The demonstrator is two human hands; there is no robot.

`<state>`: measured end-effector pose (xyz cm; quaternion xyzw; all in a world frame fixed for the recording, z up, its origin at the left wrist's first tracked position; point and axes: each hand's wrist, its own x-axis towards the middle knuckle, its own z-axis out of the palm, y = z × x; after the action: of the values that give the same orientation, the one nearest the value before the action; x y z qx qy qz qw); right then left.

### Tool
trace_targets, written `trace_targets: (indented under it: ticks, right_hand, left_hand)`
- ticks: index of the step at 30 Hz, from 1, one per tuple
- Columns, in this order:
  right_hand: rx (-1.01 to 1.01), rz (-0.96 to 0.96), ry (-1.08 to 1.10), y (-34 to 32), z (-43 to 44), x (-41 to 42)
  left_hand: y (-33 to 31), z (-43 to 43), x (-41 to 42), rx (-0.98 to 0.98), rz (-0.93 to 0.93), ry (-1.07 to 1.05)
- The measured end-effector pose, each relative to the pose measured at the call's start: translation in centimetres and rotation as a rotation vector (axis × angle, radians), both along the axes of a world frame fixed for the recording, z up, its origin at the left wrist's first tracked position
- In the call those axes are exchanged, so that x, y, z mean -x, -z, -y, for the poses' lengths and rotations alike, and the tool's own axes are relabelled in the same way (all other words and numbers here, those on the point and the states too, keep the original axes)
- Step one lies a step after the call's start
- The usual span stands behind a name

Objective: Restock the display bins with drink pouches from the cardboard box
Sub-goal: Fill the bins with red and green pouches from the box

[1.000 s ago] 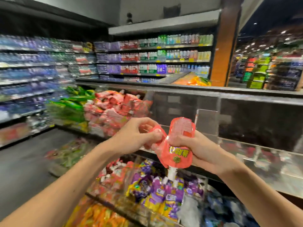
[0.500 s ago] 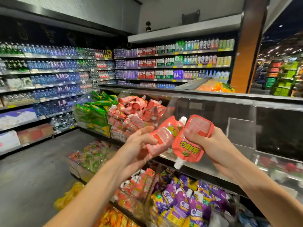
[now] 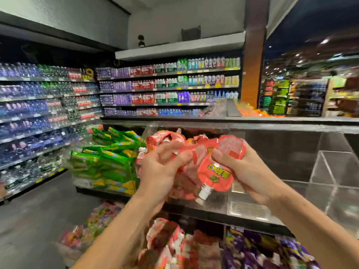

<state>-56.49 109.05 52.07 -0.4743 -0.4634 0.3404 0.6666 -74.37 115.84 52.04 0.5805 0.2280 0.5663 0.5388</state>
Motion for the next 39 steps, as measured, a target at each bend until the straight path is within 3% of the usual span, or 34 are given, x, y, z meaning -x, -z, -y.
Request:
trace_targets:
  ticks: [2,5,10,14,17,26,29,32,34,39]
  right_hand:
    - [-0.005,0.006,0.090,-1.6,-1.4,0.7]
    - [-0.038,0.008,0.243,-3.8,-2.9,0.2]
    - [-0.115,0.024,0.494,-5.7,-3.7,-1.6]
    - [-0.168,0.218,0.701,-5.8,-3.9,-2.8]
    - [-0.232,0.342,0.795,-5.2,-3.9,-3.1]
    - [-0.270,0.676,0.806,-3.1,-5.5,-3.3]
    - [-0.271,0.867,0.780,-1.9,-6.9,-4.1]
    - [-0.252,1.158,0.811,-0.6,-8.4,-4.8]
    - [-0.275,1.357,0.868,-0.1,-9.2,-4.7]
    - [-0.178,1.366,0.649,-1.0,-9.7,-5.1]
  left_hand:
    - [-1.1,-2.8,1.1,-0.260,-0.088,-0.172]
    - [-2.3,-6.9,1.5,-0.459,-0.239,-0.341]
    - [-3.3,-10.6,-1.0,-0.733,-0.493,-0.321]
    - [-2.2,-13.3,-3.7,-0.967,-0.748,-0.259]
    - [-1.6,-14.9,-5.1,-0.940,-0.860,-0.250]
    - [-1.6,-17.6,-7.2,-0.848,-1.017,-0.119]
    - [-2.4,-16.9,-6.7,-0.886,-0.901,-0.102]
    - [-3.5,-14.7,-6.7,-0.739,-0.642,0.039]
    - [-3.9,-13.6,-7.0,-0.687,-0.621,0.127]
    - [-4.0,-13.3,-8.3,-0.738,-0.689,0.127]
